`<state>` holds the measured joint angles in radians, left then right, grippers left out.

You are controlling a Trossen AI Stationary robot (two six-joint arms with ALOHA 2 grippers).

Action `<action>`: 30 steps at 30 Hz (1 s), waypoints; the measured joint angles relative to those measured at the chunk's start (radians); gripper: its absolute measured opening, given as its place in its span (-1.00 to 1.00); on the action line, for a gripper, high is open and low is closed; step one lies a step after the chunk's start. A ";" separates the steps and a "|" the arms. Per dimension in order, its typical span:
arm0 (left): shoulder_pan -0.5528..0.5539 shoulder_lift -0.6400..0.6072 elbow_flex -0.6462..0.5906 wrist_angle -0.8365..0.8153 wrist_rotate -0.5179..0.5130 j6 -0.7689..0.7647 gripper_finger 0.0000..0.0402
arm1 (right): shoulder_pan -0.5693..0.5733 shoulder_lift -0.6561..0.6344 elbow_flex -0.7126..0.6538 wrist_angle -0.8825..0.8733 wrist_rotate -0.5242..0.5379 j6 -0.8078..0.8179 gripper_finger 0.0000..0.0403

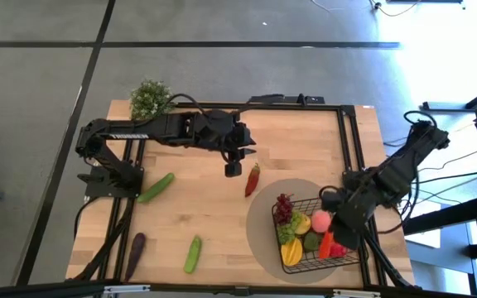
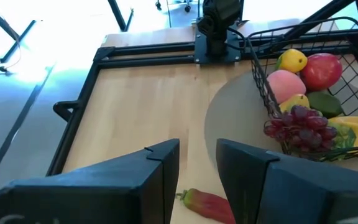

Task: Build produce basket
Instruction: Put the carrot into the wire basket

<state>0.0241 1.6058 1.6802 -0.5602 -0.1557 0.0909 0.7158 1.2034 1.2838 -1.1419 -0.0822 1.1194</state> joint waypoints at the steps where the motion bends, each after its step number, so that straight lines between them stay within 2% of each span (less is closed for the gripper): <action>1: 0.005 0.000 0.000 0.000 0.000 0.000 -0.53 | 0.004 0.000 -0.029 0.032 0.001 0.003 -1.00; 8: 0.021 0.000 0.000 0.000 0.000 -0.001 -0.53 | 0.010 0.001 -0.218 0.213 0.001 0.005 -1.00; 22: 0.030 0.001 0.000 0.000 0.000 -0.008 -0.53 | 0.010 0.001 -0.381 0.262 -0.018 0.004 -1.00; 25: 0.030 0.001 0.000 0.000 0.000 -0.009 -0.53 | 0.008 0.001 -0.392 0.261 -0.018 0.006 -0.94; 30: 0.030 0.001 0.000 0.000 0.000 -0.009 -0.53 | 0.008 0.001 -0.394 0.260 -0.018 0.006 -0.73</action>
<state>0.0540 1.6070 1.6802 -0.5602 -0.1558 0.0818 0.7235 1.2045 0.8894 -0.8819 -0.1004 1.1252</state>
